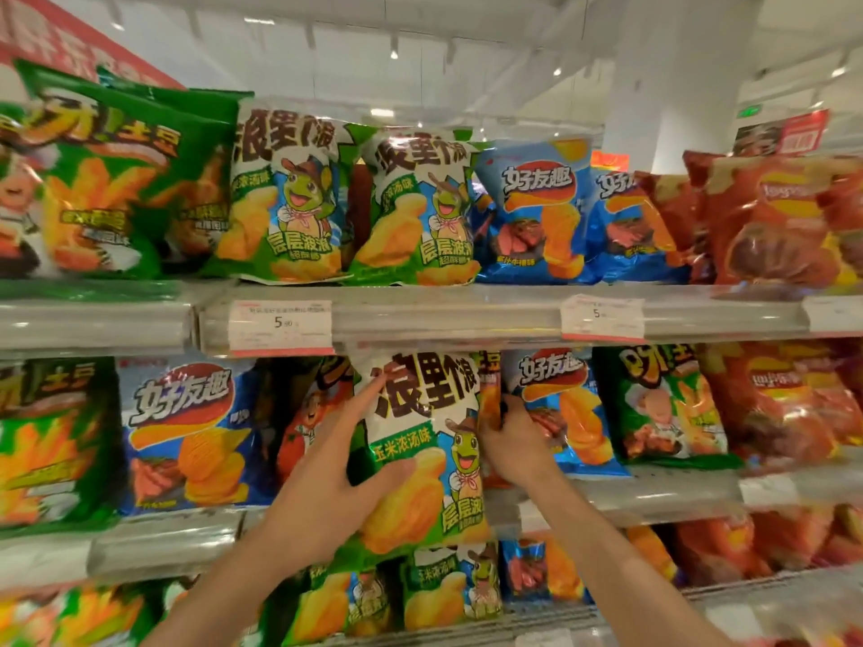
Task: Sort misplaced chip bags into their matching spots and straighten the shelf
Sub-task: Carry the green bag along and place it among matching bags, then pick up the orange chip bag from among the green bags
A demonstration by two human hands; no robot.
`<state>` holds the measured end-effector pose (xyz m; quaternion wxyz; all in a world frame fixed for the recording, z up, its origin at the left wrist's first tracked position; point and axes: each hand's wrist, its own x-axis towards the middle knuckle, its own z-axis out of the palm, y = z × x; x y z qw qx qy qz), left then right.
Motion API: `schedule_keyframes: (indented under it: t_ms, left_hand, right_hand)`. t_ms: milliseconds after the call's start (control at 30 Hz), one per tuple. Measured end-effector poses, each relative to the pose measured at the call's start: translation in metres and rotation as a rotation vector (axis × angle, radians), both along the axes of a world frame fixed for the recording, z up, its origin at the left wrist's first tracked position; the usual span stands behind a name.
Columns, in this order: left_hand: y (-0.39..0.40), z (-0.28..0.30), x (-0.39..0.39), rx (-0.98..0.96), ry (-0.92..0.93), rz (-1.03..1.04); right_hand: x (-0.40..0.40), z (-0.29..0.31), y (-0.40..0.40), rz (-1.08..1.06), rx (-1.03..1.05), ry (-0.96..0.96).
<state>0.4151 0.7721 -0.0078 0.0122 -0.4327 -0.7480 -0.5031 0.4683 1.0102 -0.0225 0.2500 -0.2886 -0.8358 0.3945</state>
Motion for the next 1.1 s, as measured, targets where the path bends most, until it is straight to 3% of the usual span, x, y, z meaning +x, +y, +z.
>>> schedule_keyframes:
  t_ms: [200, 633, 1100]
  left_hand:
    - [-0.007, 0.002, -0.005, 0.009, -0.029, 0.003]
    - [0.000, 0.003, -0.010, -0.009, -0.021, 0.029]
    - [0.081, 0.020, -0.013, -0.085, 0.104, 0.111]
  right_hand:
    - [0.002, 0.005, 0.000, 0.050, -0.109, 0.133]
    - [0.074, 0.030, 0.042, -0.041, -0.034, 0.149]
    - [0.143, 0.022, 0.095, -0.193, -0.122, 0.188]
